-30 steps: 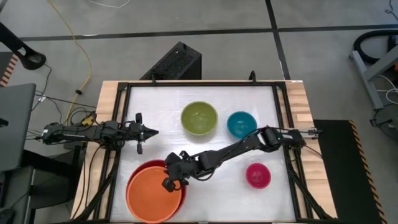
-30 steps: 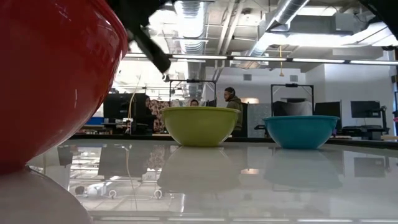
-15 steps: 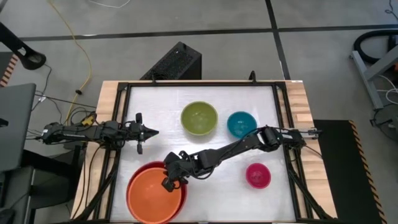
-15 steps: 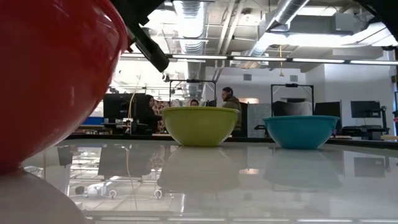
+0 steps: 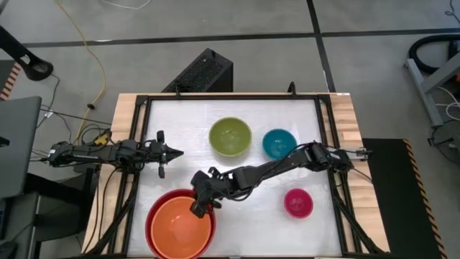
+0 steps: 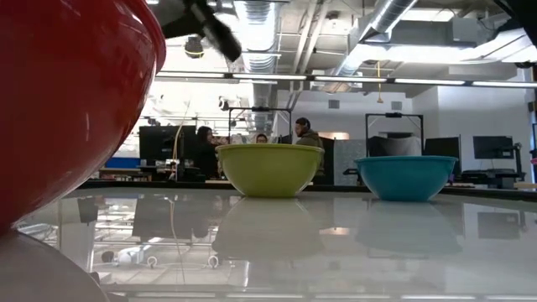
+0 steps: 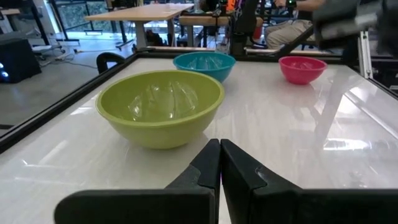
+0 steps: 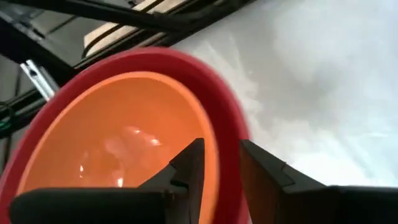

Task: Nest bowls inside each other
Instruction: Stack the green bowl on top of the orange stacked bowls

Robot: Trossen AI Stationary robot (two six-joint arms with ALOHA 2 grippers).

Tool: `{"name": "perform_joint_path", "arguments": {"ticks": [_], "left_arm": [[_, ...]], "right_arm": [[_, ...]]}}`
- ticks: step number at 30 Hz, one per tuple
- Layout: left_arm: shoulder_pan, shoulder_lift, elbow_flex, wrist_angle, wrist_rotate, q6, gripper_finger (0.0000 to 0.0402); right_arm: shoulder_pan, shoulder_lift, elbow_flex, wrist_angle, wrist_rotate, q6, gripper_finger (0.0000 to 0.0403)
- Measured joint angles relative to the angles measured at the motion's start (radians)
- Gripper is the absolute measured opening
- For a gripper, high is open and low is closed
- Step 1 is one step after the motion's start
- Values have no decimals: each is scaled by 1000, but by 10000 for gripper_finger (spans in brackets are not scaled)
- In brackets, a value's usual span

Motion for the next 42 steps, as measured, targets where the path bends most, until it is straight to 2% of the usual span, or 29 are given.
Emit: {"name": "perform_joint_path", "arguments": {"ticks": [4,8,11,14,19,22,27,32,42], "left_arm": [[0,1,0,0,0,0,0],[0,1,0,0,0,0,0],[0,1,0,0,0,0,0],[0,1,0,0,0,0,0],[0,1,0,0,0,0,0],[0,1,0,0,0,0,0],[0,1,0,0,0,0,0],[0,1,0,0,0,0,0],[0,1,0,0,0,0,0]], "right_arm": [[-22,-76,0,-191,74,-23,119],[-91,-146,0,-476,156,47,119],[-164,-182,-26,-630,160,65,119],[-258,-227,-103,-674,124,75,120],[-436,-309,-290,-579,33,39,140],[-523,-362,-404,-456,-38,14,174],[-631,-413,-537,-411,-44,18,241],[-651,-423,-617,-323,-107,-18,274],[-653,-414,-719,-167,-179,-39,276]]}}
